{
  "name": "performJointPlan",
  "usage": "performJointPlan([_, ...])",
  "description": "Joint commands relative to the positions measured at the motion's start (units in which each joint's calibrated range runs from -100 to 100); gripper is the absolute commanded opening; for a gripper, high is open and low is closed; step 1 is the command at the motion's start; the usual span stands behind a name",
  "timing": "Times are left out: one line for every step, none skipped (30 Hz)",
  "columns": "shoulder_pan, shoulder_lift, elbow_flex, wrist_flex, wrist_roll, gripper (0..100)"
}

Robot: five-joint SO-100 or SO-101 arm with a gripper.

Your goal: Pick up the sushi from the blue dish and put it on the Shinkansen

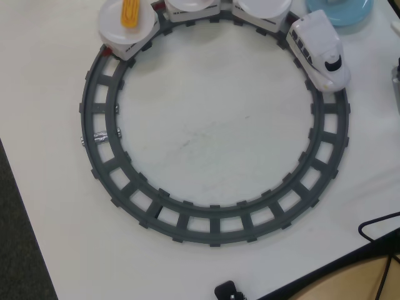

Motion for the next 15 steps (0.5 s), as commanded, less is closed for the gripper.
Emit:
performJointPlan([0.08, -0.60, 0.00, 0.08, -0.28, 41])
performJointPlan([0.08, -0.60, 0.00, 0.08, -0.28, 41])
performJointPlan([0.08, -0.60, 0.00, 0.08, -0.28, 41])
performJointPlan([0.08, -0.60, 0.00, 0.08, -0.28, 41])
performJointPlan([0.08, -0.60, 0.00, 0.08, -0.28, 41])
performJointPlan([0.08, -0.60, 0.00, 0.08, -0.28, 41])
performJointPlan([0.08, -0.60, 0.00, 0.08, -0.28, 41])
performJointPlan([0.08, -0.60, 0.00, 0.08, -0.28, 41])
performJointPlan([0.08, -0.60, 0.00, 0.42, -0.28, 41])
performJointPlan([0.16, -0.60, -0.09, 0.59, -0.28, 41])
performJointPlan([0.25, -0.60, -0.27, 0.68, -0.28, 41])
performJointPlan([0.78, -0.60, -1.61, 0.85, -0.33, 41])
performJointPlan([1.93, -0.60, -3.86, 1.96, -0.48, 41])
performJointPlan([2.89, -0.52, -7.00, 3.42, -1.59, 41])
performJointPlan([3.51, -0.19, -11.31, 4.87, -3.37, 41])
